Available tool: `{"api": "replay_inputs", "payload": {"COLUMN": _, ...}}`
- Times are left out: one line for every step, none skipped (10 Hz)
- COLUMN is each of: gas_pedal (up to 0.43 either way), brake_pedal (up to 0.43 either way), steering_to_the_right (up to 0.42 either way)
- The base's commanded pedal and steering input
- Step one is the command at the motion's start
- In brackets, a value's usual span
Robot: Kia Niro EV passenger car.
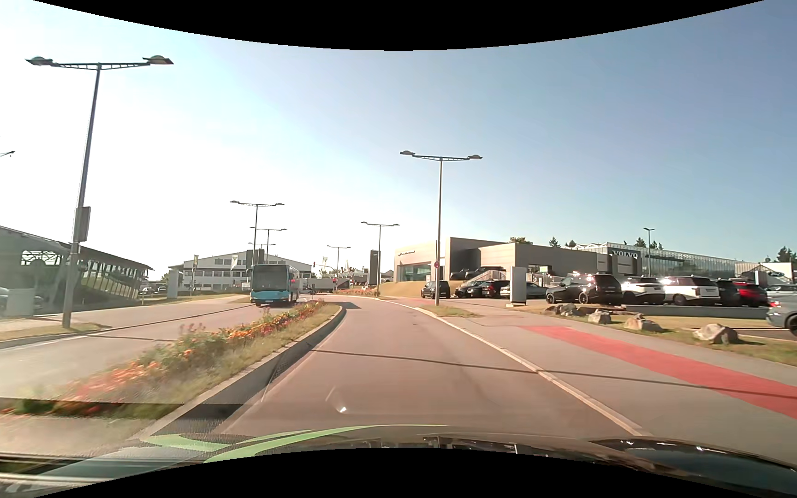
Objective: Follow the waypoints while adhering to traffic rules and regulations
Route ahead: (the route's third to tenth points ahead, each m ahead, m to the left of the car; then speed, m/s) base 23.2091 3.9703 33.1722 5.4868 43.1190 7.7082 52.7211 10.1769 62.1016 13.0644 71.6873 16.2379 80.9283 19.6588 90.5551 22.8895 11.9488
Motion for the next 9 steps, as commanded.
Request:
{"api": "replay_inputs", "payload": {"gas_pedal": 0.0, "brake_pedal": 0.0, "steering_to_the_right": -0.018}}
{"api": "replay_inputs", "payload": {"gas_pedal": 0.0, "brake_pedal": 0.0, "steering_to_the_right": -0.018}}
{"api": "replay_inputs", "payload": {"gas_pedal": 0.0, "brake_pedal": 0.0, "steering_to_the_right": -0.018}}
{"api": "replay_inputs", "payload": {"gas_pedal": 0.0, "brake_pedal": 0.0, "steering_to_the_right": -0.018}}
{"api": "replay_inputs", "payload": {"gas_pedal": 0.0, "brake_pedal": 0.0, "steering_to_the_right": -0.019}}
{"api": "replay_inputs", "payload": {"gas_pedal": 0.0, "brake_pedal": 0.0, "steering_to_the_right": -0.022}}
{"api": "replay_inputs", "payload": {"gas_pedal": 0.0, "brake_pedal": 0.0, "steering_to_the_right": -0.023}}
{"api": "replay_inputs", "payload": {"gas_pedal": 0.0, "brake_pedal": 0.0, "steering_to_the_right": -0.022}}
{"api": "replay_inputs", "payload": {"gas_pedal": 0.0, "brake_pedal": 0.0, "steering_to_the_right": -0.023}}
